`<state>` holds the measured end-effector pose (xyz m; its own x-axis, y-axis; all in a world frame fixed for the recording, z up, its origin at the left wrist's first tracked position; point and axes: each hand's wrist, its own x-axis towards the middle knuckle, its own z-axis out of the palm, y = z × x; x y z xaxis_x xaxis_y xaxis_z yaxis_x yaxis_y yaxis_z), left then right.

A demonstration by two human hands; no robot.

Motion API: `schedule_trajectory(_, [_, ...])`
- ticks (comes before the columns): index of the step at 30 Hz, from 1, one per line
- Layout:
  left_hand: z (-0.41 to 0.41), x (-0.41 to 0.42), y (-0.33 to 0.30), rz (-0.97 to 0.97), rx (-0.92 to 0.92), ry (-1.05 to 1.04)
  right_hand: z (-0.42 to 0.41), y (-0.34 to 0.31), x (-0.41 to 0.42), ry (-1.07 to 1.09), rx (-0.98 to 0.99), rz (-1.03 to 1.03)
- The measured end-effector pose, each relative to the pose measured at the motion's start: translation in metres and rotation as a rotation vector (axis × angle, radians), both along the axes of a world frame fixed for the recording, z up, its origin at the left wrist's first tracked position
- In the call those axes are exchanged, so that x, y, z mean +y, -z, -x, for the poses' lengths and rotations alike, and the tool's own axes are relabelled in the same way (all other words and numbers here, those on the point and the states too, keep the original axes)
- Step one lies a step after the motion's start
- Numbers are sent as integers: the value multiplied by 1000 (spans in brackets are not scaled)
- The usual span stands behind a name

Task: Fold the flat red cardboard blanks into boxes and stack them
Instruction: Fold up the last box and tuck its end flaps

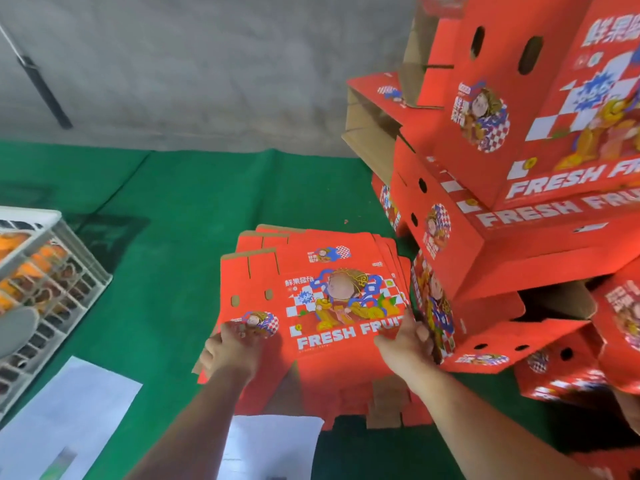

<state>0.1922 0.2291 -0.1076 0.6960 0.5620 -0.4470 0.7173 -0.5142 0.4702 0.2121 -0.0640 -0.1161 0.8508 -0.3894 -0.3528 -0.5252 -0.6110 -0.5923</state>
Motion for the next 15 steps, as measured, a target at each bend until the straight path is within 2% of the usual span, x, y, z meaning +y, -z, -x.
schedule_trajectory(5, [-1,-4,3,-26,-19,4,-6,-9,-6,98,38,-130])
schedule_trajectory(8, [-7,1,0,36,-107,-104,-8,-19,-8,149,42,-125])
schedule_trajectory(11, [-20,21,-18,272,-190,-353,-7,-36,-8,185,49,-92])
schedule_trajectory(13, [-25,30,-40,488,-332,-445,-3,-51,-7,144,16,-94])
schedule_trajectory(15, [-25,36,-62,595,-494,-521,1,-63,-2,71,-42,-153])
